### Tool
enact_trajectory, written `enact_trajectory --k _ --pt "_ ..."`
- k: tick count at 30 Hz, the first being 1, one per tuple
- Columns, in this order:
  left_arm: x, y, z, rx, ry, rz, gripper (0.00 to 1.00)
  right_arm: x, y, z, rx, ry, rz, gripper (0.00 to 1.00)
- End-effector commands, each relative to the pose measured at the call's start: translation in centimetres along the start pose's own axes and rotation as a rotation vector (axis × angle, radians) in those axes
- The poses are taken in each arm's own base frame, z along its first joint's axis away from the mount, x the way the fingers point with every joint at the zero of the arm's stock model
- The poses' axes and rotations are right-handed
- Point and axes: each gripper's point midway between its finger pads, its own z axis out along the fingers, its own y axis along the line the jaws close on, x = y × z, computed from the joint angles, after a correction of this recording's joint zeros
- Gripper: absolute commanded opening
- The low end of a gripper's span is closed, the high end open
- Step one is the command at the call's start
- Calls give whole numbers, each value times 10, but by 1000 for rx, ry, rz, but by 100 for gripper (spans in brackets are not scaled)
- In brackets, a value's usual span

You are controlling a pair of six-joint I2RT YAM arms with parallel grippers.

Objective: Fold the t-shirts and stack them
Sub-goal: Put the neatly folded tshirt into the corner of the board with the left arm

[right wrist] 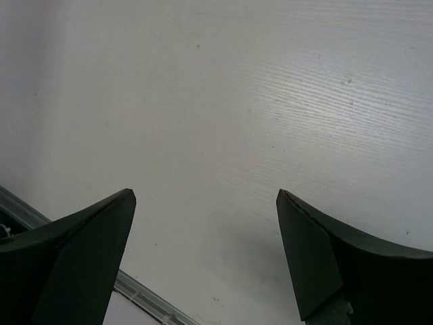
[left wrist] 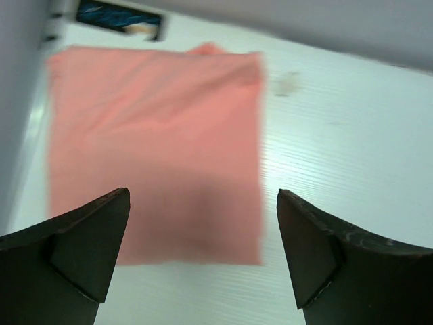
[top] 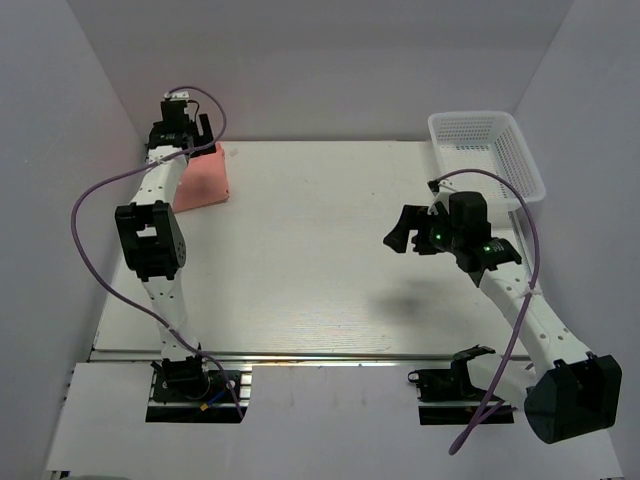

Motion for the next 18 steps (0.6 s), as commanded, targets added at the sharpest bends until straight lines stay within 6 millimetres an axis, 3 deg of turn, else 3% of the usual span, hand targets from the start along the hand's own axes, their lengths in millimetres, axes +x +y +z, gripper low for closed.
enact_trajectory --k 1,4,6,13,14,15,18 --pt "-3 -76 -25 341 -1 -37 100 -6 8 -9 -33 -53 3 90" --pt "26 -108 -22 470 78 -22 100 -5 6 -13 -19 -51 6 90" --pt "40 -116 -20 496 106 -17 100 -7 5 -15 -6 -59 -3 90" --pt "82 -117 12 476 176 -18 100 -4 1 -14 8 -52 -13 90" --pt "96 -116 22 463 203 -17 100 -3 2 -13 3 -47 -11 90" --pt "91 -118 25 464 193 -17 100 -4 3 -14 -1 -50 -14 90" --pt "106 -115 36 432 234 -35 100 1 1 -12 0 -40 -10 90"
